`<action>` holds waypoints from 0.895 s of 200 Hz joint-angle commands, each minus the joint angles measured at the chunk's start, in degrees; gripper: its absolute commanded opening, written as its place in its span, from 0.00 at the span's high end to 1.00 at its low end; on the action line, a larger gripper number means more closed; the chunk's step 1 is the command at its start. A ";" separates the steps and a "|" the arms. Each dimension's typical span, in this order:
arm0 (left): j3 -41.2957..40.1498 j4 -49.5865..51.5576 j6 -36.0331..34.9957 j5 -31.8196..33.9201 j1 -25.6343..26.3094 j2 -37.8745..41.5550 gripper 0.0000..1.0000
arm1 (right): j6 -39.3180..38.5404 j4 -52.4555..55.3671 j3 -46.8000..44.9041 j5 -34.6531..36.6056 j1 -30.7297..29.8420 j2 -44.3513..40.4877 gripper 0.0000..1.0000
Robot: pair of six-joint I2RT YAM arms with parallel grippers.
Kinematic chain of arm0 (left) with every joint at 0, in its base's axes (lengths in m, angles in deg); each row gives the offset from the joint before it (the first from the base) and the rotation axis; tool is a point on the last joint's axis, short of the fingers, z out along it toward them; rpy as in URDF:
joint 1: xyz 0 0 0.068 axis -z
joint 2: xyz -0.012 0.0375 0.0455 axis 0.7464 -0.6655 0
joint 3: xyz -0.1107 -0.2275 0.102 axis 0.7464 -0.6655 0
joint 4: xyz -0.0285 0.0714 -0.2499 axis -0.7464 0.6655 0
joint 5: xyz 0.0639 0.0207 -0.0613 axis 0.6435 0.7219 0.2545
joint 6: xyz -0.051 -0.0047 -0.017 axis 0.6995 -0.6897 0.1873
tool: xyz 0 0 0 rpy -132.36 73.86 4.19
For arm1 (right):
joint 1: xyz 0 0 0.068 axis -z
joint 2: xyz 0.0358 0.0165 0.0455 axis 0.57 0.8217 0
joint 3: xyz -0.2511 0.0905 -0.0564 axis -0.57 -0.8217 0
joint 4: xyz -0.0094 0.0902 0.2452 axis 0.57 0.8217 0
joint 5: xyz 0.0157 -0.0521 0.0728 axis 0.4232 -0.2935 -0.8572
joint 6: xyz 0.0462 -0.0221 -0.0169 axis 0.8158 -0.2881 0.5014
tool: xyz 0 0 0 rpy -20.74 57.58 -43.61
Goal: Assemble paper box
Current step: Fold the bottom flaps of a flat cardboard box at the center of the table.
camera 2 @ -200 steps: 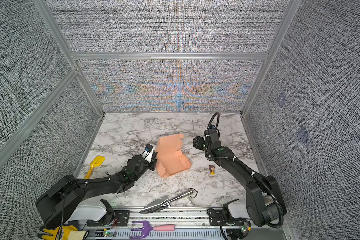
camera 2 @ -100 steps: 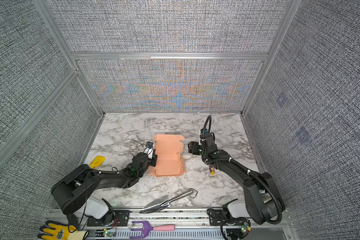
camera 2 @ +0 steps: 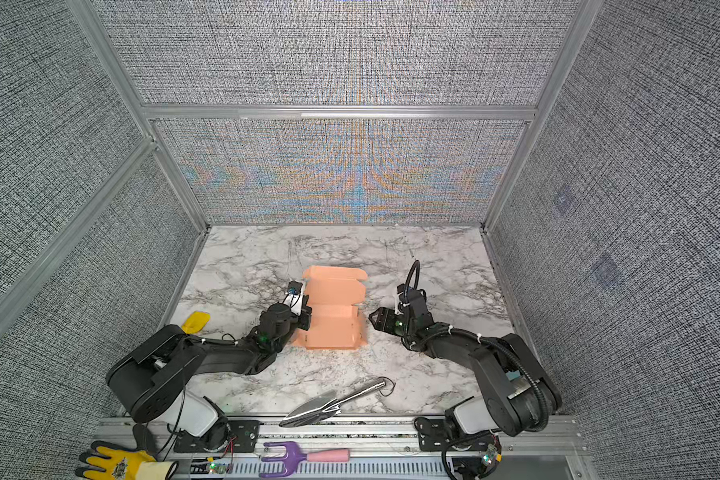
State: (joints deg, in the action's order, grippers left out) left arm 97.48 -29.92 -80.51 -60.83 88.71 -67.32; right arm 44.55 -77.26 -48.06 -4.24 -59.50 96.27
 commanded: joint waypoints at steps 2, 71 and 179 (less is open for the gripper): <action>-0.69 -4.17 1.53 -1.06 -0.59 -0.80 1.00 | 5.26 -9.00 -1.00 -3.28 -0.12 2.22 0.31; -0.66 -2.76 3.66 -2.54 -2.62 0.47 1.00 | 11.77 -21.13 -3.06 -5.53 -0.91 9.64 0.41; 0.79 -2.48 5.76 -4.60 -3.69 -1.43 1.00 | 22.15 -43.23 -4.02 -11.26 -0.85 22.15 0.46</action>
State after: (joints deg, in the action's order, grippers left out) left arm 98.44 -31.06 -74.80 -63.81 85.10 -68.44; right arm 63.50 -117.50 -52.63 -14.23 -60.59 117.05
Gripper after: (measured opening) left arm 0.056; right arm 0.560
